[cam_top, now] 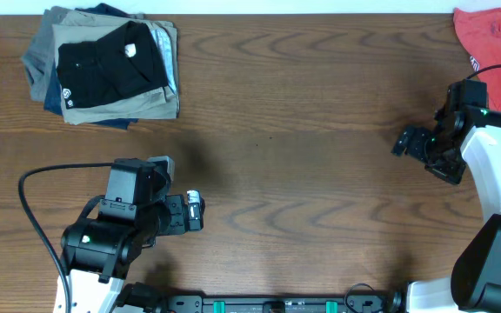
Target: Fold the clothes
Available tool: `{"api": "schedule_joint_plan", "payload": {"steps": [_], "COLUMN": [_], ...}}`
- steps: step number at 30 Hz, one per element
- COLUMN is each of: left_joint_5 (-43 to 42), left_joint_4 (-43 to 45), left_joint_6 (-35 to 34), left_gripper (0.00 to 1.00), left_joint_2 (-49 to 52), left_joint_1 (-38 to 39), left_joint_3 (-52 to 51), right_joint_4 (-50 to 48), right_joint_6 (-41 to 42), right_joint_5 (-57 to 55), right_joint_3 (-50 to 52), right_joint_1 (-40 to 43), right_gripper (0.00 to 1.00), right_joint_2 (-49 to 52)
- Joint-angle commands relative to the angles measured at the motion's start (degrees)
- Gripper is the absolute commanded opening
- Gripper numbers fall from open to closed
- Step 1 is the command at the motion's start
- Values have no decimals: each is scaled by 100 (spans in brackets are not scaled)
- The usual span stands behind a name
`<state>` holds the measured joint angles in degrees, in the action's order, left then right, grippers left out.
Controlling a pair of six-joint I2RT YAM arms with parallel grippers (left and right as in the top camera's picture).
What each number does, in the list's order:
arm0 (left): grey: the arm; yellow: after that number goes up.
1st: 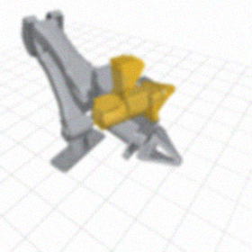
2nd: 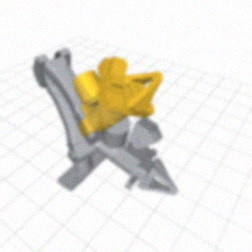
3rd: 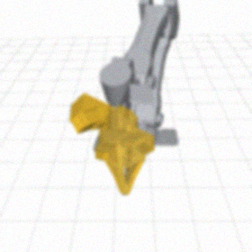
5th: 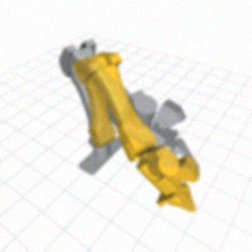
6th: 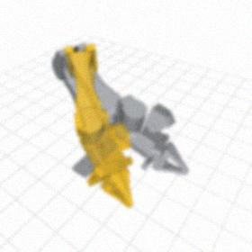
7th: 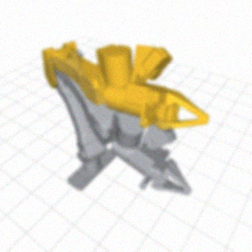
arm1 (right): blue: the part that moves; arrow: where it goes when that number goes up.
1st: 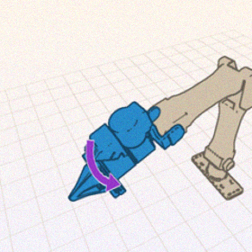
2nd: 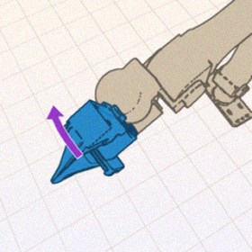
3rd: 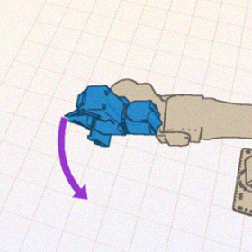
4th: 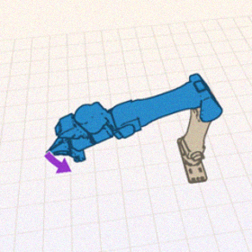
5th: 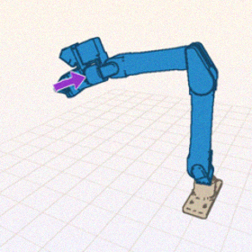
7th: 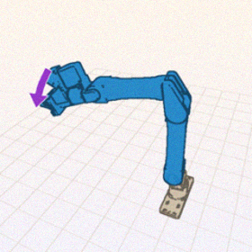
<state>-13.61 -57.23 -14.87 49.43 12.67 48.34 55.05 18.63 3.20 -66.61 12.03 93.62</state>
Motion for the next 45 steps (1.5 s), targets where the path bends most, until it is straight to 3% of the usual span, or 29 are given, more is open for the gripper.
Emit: {"api": "schedule_joint_plan", "payload": {"steps": [1,6,17,23,26,30,35,45], "left_joint_5": [-33,-31,-33,262,313,310,310,291], "left_joint_4": [-35,-35,-337,-352,-192,518,1749,3921], "left_joint_6": [-26,-26,-24,-22,308,769,776,778], "left_gripper": [98,98,98,98,98,98,98,98], "left_joint_2": [-74,-474,-2887,-3281,-3475,-4122,-4937,-4933], "left_joint_1": [26,26,-208,-404,-560,-719,-887,-1351], "left_joint_3": [-24,-55,-210,-271,-577,-1419,-2483,-3530], "right_joint_4": [2,2,2,2,2,2,2,0], "right_joint_6": [-66,-68,-68,-68,-68,-68,-68,-68], "right_joint_5": [0,0,0,0,0,0,0,0], "right_joint_3": [-72,-72,-72,-72,-72,-72,-72,-72], "right_joint_1": [28,28,28,28,28,28,28,28], "right_gripper": [99,99,99,99,99,99,99,99], "right_joint_2": [-83,-83,-83,-83,-83,-83,-83,-83]}}
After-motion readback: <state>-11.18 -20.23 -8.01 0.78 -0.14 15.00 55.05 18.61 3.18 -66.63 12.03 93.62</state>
